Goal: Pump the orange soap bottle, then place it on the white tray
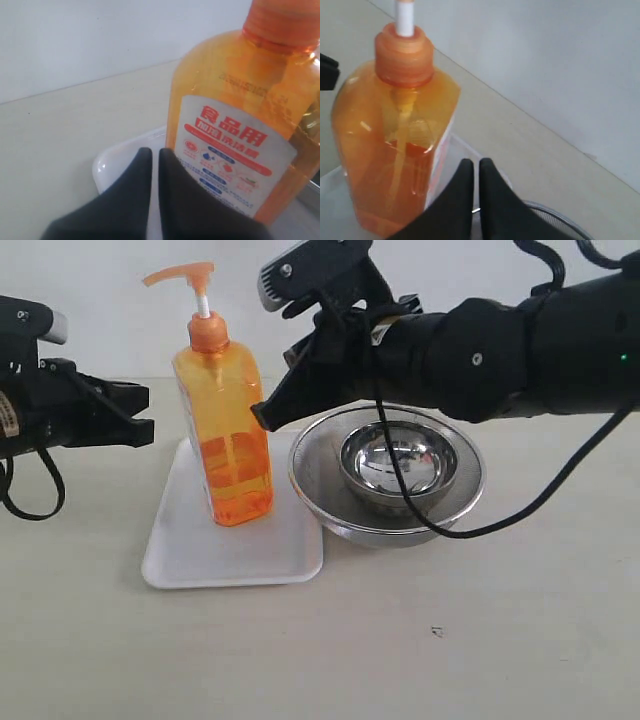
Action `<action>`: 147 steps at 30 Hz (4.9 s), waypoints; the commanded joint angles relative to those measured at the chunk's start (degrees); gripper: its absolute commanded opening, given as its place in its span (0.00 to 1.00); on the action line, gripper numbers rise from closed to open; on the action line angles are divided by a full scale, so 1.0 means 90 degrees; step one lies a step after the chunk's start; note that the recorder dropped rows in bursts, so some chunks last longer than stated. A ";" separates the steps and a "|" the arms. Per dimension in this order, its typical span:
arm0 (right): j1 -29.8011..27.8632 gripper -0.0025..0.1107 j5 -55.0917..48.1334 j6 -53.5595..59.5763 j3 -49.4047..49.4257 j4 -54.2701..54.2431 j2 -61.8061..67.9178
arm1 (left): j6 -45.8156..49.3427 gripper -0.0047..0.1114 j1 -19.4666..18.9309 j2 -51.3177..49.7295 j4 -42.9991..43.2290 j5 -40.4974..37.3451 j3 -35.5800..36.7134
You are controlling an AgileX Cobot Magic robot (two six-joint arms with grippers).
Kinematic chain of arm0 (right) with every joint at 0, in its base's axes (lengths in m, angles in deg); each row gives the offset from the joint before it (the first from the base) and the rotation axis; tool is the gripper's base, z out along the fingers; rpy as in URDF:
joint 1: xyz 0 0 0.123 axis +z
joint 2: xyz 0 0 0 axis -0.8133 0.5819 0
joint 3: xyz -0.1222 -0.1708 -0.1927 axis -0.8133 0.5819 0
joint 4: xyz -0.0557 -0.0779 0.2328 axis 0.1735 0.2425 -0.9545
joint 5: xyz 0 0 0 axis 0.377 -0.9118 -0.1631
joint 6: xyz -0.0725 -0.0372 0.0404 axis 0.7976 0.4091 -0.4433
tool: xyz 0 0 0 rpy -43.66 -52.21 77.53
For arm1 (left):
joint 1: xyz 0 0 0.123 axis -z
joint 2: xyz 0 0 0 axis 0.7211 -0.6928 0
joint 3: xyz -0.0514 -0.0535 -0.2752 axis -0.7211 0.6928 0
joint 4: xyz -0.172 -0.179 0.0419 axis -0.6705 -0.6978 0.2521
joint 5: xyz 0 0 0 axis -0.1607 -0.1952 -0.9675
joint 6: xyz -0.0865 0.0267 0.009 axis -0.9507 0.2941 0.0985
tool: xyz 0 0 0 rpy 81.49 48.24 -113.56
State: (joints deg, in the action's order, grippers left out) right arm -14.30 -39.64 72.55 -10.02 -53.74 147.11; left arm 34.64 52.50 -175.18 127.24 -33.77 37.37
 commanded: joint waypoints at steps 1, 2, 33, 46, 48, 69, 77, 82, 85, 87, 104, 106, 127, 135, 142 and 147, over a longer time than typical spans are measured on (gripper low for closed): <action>0.0114 0.03 0.0114 0.0000 -0.0038 0.0178 -0.0014 | 0.0003 0.08 -0.0011 -0.0098 0.0130 0.0113 -0.0129; 0.0114 0.03 0.0114 0.0000 -0.0038 0.0178 -0.0014 | 0.0003 0.08 -0.0011 -0.0116 0.0212 0.0114 -0.0154; 0.0089 0.03 0.0084 -0.0118 -0.0390 0.0182 0.0764 | -0.0283 0.08 -0.0011 -0.0428 0.0578 0.0443 -0.0482; 0.0116 0.03 0.0079 -0.0300 -0.0455 0.0196 0.0809 | -0.0386 0.08 -0.0011 -0.0428 0.0578 0.0663 -0.0482; 0.0118 0.03 0.0068 -0.0418 -0.0455 0.0207 0.0809 | -0.0386 0.08 -0.0011 -0.0428 0.0578 0.0649 -0.0493; 0.0378 0.03 -0.0009 -0.0415 -0.0486 0.0374 0.0809 | -0.0720 0.08 -0.0011 -0.0906 0.0883 0.0894 -0.0629; 0.0378 0.03 -0.0009 -0.0415 -0.0486 0.0374 0.0809 | -0.0720 0.08 -0.0011 -0.0906 0.0883 0.0936 -0.0645; 0.0372 0.03 -0.0042 -0.0415 -0.0486 0.0374 0.0809 | -0.0775 0.08 -0.0011 -0.0906 0.0883 0.0911 -0.0762; 0.0372 0.03 -0.0008 -0.0405 -0.0486 0.0374 0.0809 | -0.0838 0.08 -0.0011 -0.0906 0.1002 0.0900 -0.0777; 0.0372 0.03 -0.0008 -0.0405 -0.0486 0.0374 0.0809 | -0.0857 0.08 -0.0011 -0.0906 0.1045 0.0800 -0.0777; 0.0372 0.03 -0.0022 -0.0405 -0.0486 0.0374 0.0809 | -0.0857 0.08 -0.0011 -0.0946 0.1050 0.0645 -0.0876; 0.0372 0.03 -0.0034 -0.0405 -0.0486 0.0374 0.0809 | -0.0969 0.08 -0.0011 -0.1012 0.1035 0.0592 -0.0944; 0.0310 0.03 -0.0023 -0.0377 -0.0486 0.0374 0.0809 | -0.0994 0.08 -0.0011 -0.0997 0.1026 0.0034 -0.0944; 0.0076 0.03 -0.0032 -0.0377 -0.0486 0.0374 0.0809 | -0.0994 0.08 -0.0056 -0.0381 0.0979 -0.0680 -0.0944; 0.0058 0.03 -0.0032 -0.0377 -0.0486 0.0374 0.0809 | -0.0952 0.08 -0.0202 0.0174 0.0769 -0.0680 -0.1024; 0.0060 0.03 -0.0062 -0.0377 -0.0486 0.0374 0.0809 | -0.0730 0.08 -0.0202 0.0303 0.0782 -0.0665 -0.1252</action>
State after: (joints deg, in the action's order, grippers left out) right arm -13.32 -40.20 69.16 -14.04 -50.59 154.38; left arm 27.38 50.80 -173.26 134.76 -39.87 27.22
